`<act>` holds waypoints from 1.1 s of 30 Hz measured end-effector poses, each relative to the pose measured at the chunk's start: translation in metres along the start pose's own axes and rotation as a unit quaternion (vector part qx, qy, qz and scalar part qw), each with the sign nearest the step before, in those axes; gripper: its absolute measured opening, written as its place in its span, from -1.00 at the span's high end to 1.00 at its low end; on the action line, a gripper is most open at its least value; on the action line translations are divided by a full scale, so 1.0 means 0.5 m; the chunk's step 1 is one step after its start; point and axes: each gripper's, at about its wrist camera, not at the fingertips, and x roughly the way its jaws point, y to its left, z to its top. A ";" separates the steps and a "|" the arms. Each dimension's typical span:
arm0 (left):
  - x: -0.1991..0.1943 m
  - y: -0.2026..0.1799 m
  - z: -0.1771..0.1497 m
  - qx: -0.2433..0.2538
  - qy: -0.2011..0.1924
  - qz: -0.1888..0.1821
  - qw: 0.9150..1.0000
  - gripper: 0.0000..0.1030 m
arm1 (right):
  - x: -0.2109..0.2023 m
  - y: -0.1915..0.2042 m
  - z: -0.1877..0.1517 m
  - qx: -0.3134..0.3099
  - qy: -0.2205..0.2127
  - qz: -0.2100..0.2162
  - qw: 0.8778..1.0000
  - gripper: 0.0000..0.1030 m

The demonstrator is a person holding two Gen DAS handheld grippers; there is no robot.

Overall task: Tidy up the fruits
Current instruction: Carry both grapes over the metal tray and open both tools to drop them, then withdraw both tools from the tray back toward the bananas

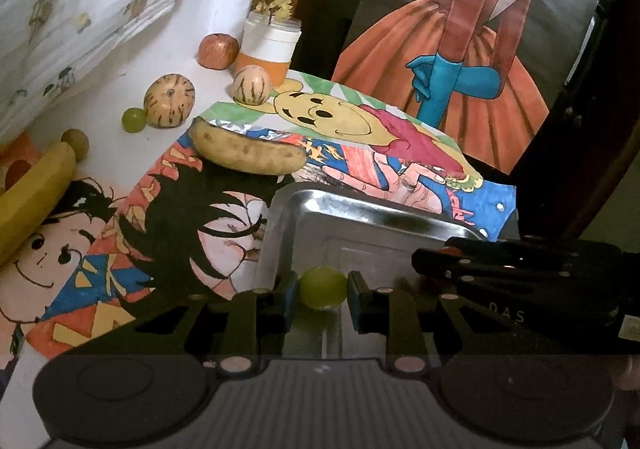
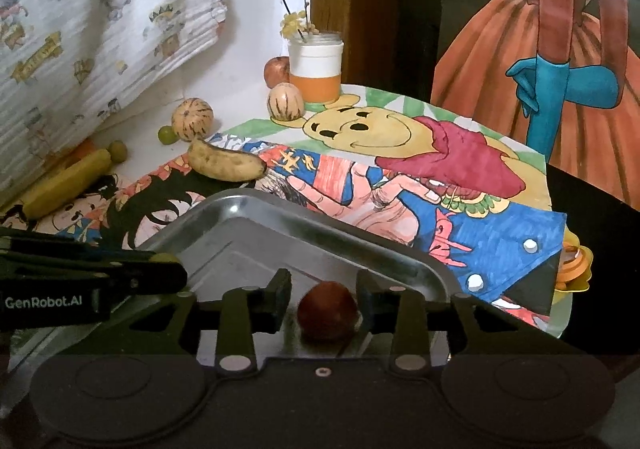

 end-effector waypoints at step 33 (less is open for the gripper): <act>-0.301 0.007 -0.066 -0.021 -0.093 0.071 0.993 -0.99 | -0.282 0.092 -0.082 0.040 -0.064 -0.013 0.997 -0.99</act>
